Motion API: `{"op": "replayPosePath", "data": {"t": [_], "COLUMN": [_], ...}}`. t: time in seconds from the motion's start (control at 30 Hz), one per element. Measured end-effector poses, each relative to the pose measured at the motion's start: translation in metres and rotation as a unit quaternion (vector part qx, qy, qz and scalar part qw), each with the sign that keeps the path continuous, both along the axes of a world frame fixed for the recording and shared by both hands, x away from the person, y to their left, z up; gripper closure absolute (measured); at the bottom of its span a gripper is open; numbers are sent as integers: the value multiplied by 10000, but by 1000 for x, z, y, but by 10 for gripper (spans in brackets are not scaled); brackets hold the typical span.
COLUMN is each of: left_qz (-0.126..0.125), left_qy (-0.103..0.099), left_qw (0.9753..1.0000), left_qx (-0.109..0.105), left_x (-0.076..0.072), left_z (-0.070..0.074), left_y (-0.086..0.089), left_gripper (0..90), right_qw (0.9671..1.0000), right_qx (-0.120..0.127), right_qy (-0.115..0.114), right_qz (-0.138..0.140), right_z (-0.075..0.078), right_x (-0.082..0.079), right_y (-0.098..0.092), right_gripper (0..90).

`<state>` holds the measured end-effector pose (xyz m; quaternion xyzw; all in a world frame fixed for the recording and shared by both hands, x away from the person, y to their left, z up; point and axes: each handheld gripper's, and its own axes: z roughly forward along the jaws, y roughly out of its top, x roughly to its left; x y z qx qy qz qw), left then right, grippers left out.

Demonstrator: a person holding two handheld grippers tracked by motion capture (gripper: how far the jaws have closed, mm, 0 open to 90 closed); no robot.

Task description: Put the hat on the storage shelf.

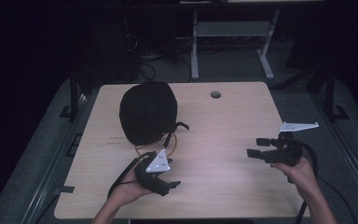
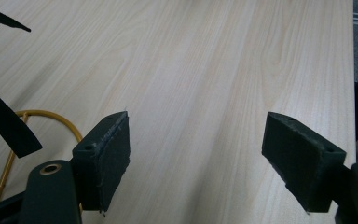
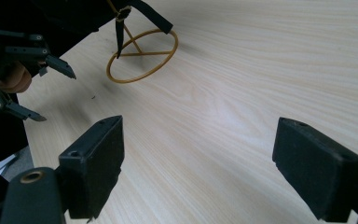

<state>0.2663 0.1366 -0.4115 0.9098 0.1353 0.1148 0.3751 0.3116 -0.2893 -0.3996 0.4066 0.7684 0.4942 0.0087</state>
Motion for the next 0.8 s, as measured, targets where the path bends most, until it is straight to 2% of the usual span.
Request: {"op": "replayPosePath", "data": {"t": [0.17,0.47,0.63,0.67,0.73,0.77,0.8], "left_qz": [70,0,-10,-5,-22,-24,5], "left_qy": [5,12,39,39,9,14,36], "left_qw": [10000,10000,10000,10000,10000,10000,10000], "left_qx": [-54,-9,16,14,28,14,-44], "left_x": [0,0,0,0,-1,-1,-2], "left_z": [0,-2,-2,-2,-1,-1,-1], "left_y": [2,1,1,1,0,0,-1], "left_gripper": [231,231,231,231,231,231,231], "right_qw": [10000,9999,9998,9997,9997,9997,9997], "right_qx": [13,-99,-153,-179,-211,-229,-229], "right_qy": [19,41,72,140,124,70,70], "right_qz": [-38,7,49,25,30,15,15], "right_z": [-6,-19,-27,-29,-31,-34,-34], "right_x": [-7,-24,-37,-44,-47,-56,-56], "right_y": [-3,-3,-4,-4,-5,-5,-5], "right_gripper": [162,162,161,158,156,157,157]}}
